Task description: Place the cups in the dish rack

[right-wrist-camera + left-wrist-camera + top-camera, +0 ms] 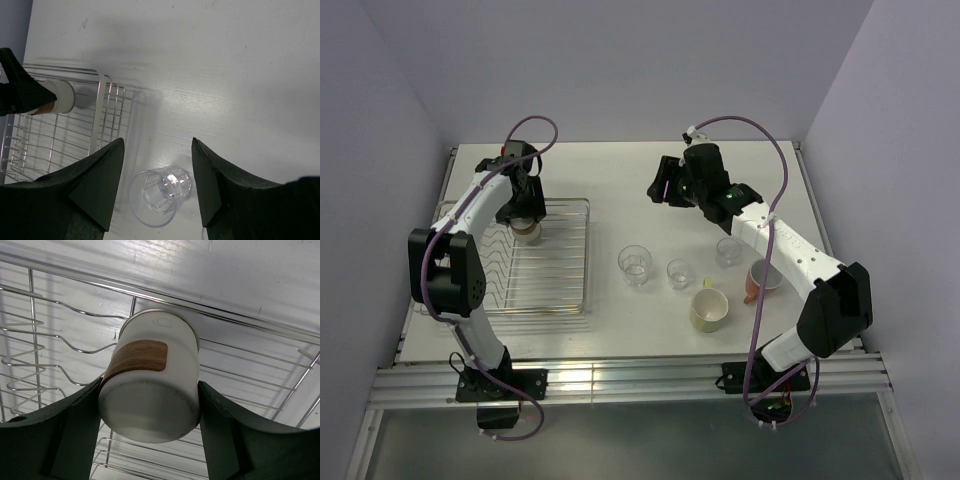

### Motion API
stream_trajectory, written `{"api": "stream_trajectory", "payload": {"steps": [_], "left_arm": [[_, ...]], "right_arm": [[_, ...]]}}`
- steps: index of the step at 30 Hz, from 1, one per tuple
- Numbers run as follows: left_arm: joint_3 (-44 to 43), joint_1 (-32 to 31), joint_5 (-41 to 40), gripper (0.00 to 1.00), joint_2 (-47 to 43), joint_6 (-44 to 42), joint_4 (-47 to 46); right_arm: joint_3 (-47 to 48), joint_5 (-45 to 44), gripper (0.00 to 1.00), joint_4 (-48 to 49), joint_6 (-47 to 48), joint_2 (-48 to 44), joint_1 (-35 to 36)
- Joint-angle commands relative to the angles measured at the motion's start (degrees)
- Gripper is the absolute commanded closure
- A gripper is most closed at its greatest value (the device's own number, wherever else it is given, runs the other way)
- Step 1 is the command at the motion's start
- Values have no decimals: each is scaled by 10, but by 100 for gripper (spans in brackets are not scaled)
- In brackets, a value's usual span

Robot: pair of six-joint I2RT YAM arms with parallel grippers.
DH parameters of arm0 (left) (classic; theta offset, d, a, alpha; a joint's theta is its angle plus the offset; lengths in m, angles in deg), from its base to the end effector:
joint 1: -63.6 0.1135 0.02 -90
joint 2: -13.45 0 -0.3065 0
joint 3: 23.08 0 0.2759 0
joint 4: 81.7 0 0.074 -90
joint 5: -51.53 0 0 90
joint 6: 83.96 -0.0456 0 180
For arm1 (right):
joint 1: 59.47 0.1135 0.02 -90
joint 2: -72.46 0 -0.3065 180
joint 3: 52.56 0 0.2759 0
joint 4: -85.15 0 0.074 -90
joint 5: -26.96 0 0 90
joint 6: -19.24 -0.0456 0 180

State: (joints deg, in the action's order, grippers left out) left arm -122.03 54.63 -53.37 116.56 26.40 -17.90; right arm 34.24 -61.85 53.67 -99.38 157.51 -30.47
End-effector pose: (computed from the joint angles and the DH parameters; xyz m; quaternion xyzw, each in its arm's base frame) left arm 0.4058 -0.0522 0.2826 -0.1212 0.9660 0.0751 0.2156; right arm 0.3259 0.1817 0.3680 -0.0081 0.8648 0.2498 0.4355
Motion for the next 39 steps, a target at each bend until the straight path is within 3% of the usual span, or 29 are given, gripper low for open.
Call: {"api": "stream_trajectory", "payload": {"steps": [1,3,12,15,19,23,39], "left_arm": [[2,2,2,84,3,-8,-17],[0,2,3,77,6,-6,-17],[-5,3,-5,73,21,-4,-16],[-4,3,-5,66,21,-2,-19],[-7,3,-11,47,22,0,-22],[-10,3,-14,35,18,2,-26],[-16,3,-37,19,7,6,-37]], "right_arm": [[27,2,36,5,8,7,-3],[28,4,36,5,8,9,-3],[31,4,36,2,9,19,-3],[34,7,36,0,10,20,-3],[35,4,36,-1,12,20,-3],[35,4,36,-3,12,21,-3],[35,9,34,-4,14,21,-3]]}}
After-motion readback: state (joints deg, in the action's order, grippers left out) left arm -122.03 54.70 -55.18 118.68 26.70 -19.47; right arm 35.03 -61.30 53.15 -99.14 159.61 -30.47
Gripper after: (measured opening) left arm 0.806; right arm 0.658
